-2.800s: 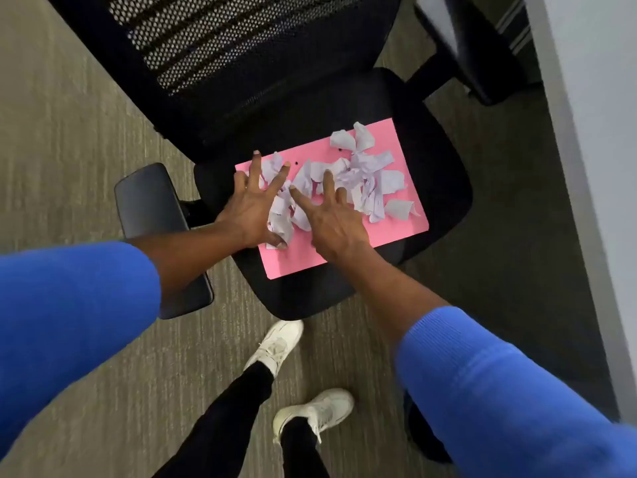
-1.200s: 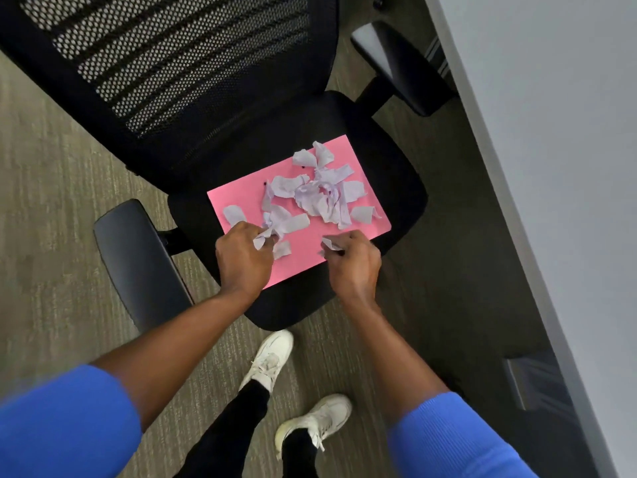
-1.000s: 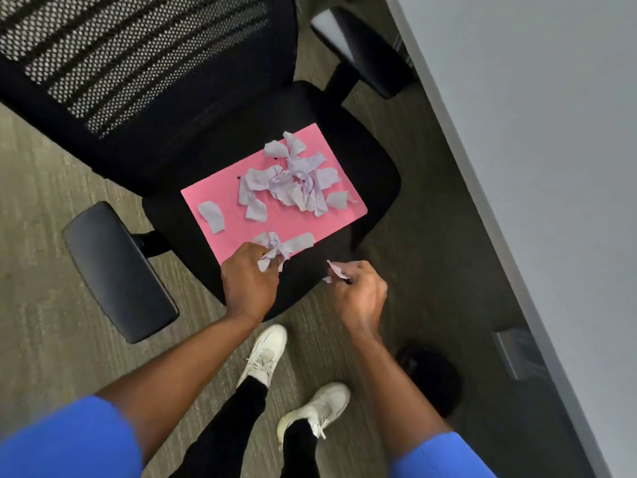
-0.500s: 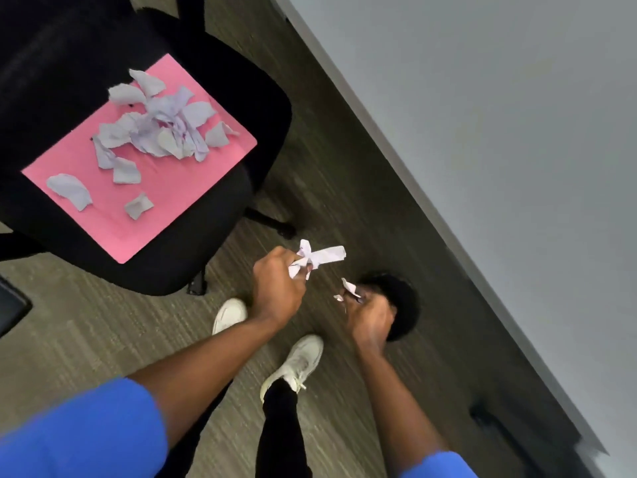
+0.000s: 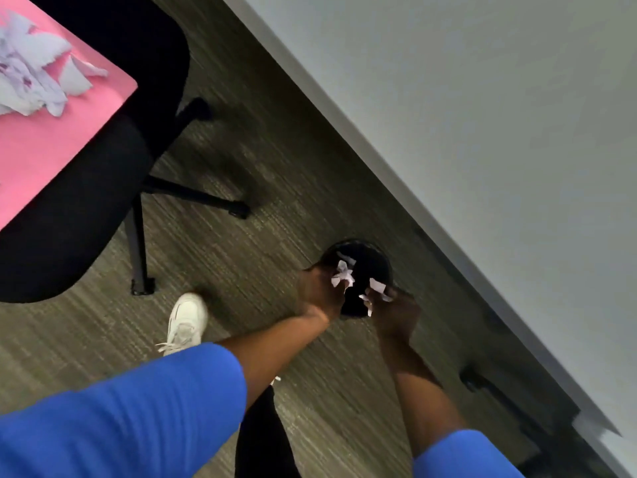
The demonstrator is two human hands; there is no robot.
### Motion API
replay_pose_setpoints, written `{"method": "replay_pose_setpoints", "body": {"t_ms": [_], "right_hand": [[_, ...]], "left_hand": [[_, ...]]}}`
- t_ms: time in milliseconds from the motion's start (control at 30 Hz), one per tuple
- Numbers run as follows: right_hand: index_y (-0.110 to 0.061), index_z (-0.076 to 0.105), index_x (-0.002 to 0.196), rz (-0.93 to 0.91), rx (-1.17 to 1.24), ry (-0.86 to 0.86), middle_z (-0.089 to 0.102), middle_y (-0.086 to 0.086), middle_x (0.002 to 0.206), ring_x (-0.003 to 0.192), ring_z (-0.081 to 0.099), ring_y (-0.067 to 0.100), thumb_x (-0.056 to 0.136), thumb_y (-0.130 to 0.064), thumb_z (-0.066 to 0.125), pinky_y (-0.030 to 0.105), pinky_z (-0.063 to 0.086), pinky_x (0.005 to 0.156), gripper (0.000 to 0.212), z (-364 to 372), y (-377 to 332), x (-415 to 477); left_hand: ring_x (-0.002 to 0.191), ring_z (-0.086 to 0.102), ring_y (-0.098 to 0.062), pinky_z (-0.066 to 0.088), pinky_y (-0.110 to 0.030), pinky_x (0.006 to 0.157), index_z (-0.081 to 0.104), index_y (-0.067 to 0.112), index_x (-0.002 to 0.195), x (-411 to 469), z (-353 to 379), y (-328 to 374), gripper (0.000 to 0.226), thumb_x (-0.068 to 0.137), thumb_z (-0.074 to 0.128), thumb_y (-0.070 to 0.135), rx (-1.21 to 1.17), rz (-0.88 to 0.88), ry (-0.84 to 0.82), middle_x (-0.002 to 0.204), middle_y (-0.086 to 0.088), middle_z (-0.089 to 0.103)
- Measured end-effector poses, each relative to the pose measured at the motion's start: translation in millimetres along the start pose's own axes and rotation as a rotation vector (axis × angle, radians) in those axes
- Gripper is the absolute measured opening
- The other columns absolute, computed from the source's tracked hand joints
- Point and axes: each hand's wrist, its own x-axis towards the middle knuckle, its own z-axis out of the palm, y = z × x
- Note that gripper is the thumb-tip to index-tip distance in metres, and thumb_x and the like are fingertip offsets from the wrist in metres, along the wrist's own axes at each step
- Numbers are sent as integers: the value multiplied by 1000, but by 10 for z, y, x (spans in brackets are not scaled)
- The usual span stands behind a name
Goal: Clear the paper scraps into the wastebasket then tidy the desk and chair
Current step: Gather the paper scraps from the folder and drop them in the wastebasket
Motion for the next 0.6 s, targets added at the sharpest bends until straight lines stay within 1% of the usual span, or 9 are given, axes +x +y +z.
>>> {"method": "replay_pose_setpoints", "body": {"t_ms": [67, 133, 200, 267, 367, 433, 533, 567, 600], "right_hand": [[-1, 83, 95, -45, -67, 99, 81, 20, 94, 87, 79, 32, 83, -16, 89, 41, 63, 78, 20, 20, 109, 133], [-5, 84, 91, -71, -108, 97, 81, 18, 87, 82, 79, 32, 83, -21, 90, 44, 64, 76, 19, 38, 202, 251], [-7, 84, 96, -80, -94, 60, 81, 19, 88, 84, 79, 36, 85, -22, 88, 54, 63, 81, 18, 56, 280, 370], [-9, 83, 106, -102, -110, 29, 81, 19, 97, 93, 79, 36, 87, -20, 86, 55, 63, 87, 22, 87, 325, 460], [-13, 80, 119, -99, -75, -23, 81, 16, 110, 101, 78, 35, 86, -14, 86, 55, 63, 93, 33, 128, 351, 544], [-15, 78, 124, -73, -43, -54, 80, 16, 115, 99, 79, 36, 87, -12, 83, 57, 64, 91, 37, 127, 365, 591], [-16, 79, 122, -77, -43, -19, 79, 14, 119, 102, 79, 35, 88, -6, 78, 57, 64, 91, 35, 122, 349, 565], [-16, 79, 122, -86, -59, -10, 79, 14, 121, 105, 78, 35, 88, -5, 77, 57, 63, 94, 35, 119, 329, 534], [-17, 79, 122, -101, -89, -7, 79, 13, 121, 106, 78, 34, 89, -5, 76, 56, 63, 95, 35, 121, 304, 492]], "left_hand": [[89, 78, -41, 56, -40, 75, 83, 2, 93, 75, 224, -81, 21, 97, 71, 19, 6, 26, 9, 98, -25, 80], [92, 77, -40, 57, -41, 77, 83, 4, 95, 166, 399, -169, 22, 97, 70, 21, 1, 0, -14, 99, -22, 81], [103, 76, -36, 58, -40, 86, 83, 8, 106, 259, 540, -236, 22, 95, 71, 23, 2, -42, -71, 109, -18, 81], [121, 71, -33, 53, -36, 100, 77, 9, 124, 340, 676, -260, 36, 95, 73, 29, 16, -69, -161, 127, -16, 77], [145, 53, -32, 42, -37, 119, 49, 5, 154, 410, 782, -277, 73, 93, 78, 33, -14, -99, -308, 154, -18, 57], [150, 48, -33, 40, -42, 124, 37, 2, 158, 463, 795, -295, 84, 89, 81, 22, -115, -119, -377, 158, -18, 51], [142, 56, -34, 47, -39, 114, 54, 7, 148, 498, 749, -305, 62, 92, 78, 20, -35, -97, -483, 148, -17, 62], [140, 56, -36, 48, -38, 110, 61, 8, 141, 489, 695, -299, 49, 96, 73, 24, 33, -82, -528, 145, -20, 63], [136, 58, -38, 49, -37, 105, 69, 6, 125, 475, 632, -296, 33, 100, 68, 27, 72, -73, -561, 139, -23, 66]]}}
